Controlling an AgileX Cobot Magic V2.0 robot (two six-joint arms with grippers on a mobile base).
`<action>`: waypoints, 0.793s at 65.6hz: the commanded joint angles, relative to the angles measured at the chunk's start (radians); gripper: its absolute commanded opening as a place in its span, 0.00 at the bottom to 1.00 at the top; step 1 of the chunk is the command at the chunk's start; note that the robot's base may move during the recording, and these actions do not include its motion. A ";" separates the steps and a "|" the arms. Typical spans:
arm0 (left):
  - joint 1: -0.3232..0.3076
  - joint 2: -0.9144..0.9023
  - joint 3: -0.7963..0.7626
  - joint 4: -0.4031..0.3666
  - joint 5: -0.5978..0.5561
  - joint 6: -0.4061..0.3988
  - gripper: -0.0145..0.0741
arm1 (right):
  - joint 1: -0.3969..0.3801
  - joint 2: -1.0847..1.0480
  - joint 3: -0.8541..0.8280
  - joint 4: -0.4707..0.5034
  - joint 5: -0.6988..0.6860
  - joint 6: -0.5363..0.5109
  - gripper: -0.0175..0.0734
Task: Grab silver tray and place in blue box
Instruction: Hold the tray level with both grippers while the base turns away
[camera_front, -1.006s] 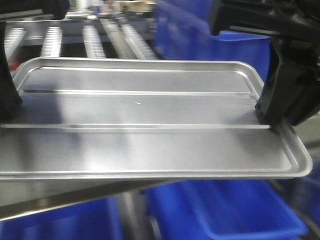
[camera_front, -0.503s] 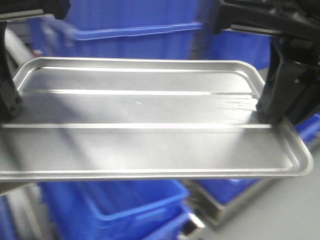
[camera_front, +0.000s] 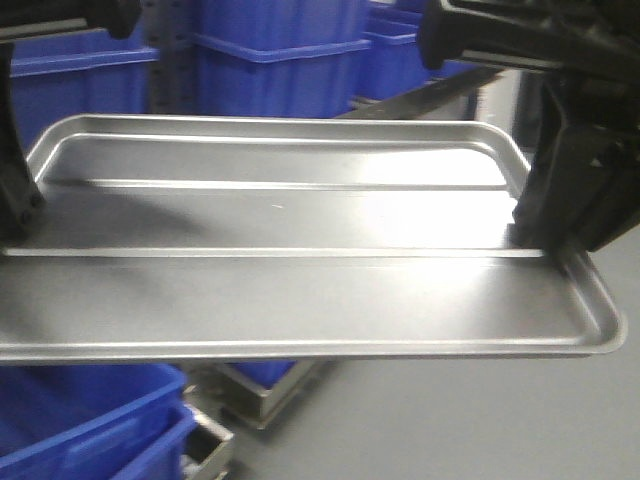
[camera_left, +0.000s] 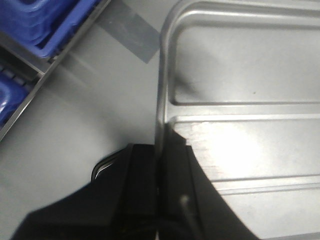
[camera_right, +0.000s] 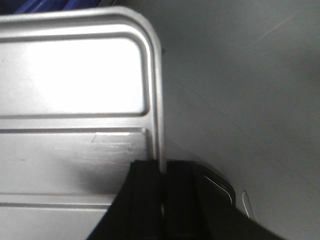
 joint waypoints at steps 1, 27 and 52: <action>-0.005 -0.024 -0.025 0.022 -0.007 -0.008 0.05 | -0.003 -0.027 -0.028 -0.045 -0.024 0.002 0.26; -0.005 -0.024 -0.025 0.022 -0.007 -0.008 0.05 | -0.003 -0.027 -0.028 -0.045 -0.023 0.002 0.26; -0.005 -0.024 -0.025 0.022 -0.007 -0.008 0.05 | -0.003 -0.027 -0.028 -0.045 -0.023 0.002 0.26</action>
